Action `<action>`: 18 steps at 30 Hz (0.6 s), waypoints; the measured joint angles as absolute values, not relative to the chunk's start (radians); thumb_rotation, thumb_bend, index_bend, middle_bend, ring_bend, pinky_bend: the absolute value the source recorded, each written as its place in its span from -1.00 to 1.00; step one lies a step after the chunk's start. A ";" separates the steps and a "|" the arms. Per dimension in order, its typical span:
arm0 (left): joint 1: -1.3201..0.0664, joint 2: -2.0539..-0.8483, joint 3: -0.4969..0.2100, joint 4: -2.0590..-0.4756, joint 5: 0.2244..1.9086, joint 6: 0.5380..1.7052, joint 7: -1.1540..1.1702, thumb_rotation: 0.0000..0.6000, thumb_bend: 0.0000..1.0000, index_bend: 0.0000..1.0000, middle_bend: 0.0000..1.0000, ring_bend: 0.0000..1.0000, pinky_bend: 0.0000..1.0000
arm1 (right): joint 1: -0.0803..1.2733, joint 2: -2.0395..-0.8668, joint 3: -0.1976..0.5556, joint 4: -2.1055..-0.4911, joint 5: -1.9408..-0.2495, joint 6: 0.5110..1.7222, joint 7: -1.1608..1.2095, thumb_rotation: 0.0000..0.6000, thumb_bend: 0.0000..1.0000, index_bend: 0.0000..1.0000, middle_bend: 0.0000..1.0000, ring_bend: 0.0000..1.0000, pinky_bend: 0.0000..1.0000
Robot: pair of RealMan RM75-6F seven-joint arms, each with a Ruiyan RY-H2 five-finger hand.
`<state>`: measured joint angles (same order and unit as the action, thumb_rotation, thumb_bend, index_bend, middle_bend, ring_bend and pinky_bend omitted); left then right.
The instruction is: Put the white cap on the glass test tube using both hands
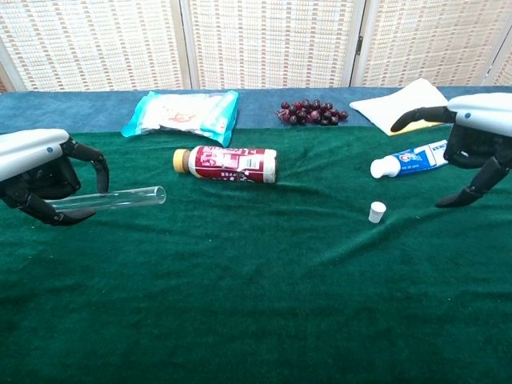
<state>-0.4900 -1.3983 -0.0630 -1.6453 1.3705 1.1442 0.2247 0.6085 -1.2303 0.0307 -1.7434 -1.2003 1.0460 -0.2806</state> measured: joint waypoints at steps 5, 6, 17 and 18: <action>-0.489 -1.400 -0.062 -1.648 1.367 1.143 0.232 1.00 -0.01 0.30 1.00 1.00 0.78 | 0.619 -1.253 0.031 -1.702 -1.210 1.028 -0.316 0.88 -0.49 -0.22 0.96 1.00 1.00; -0.488 -1.400 -0.062 -1.648 1.366 1.143 0.233 1.00 -0.01 0.30 1.00 1.00 0.78 | 0.624 -1.262 0.032 -1.692 -1.207 1.018 -0.331 0.88 -0.47 -0.19 0.96 1.00 1.00; -0.491 -1.408 -0.061 -1.634 1.347 1.125 0.239 1.00 -0.01 0.30 1.00 1.00 0.78 | 0.664 -1.330 0.061 -1.618 -1.148 0.963 -0.407 0.88 -0.32 -0.12 0.97 1.00 1.00; -0.492 -1.410 -0.061 -1.633 1.345 1.123 0.240 1.00 -0.01 0.30 1.00 1.00 0.78 | 0.668 -1.337 0.063 -1.612 -1.140 0.957 -0.413 0.88 -0.32 -0.12 0.97 1.00 1.00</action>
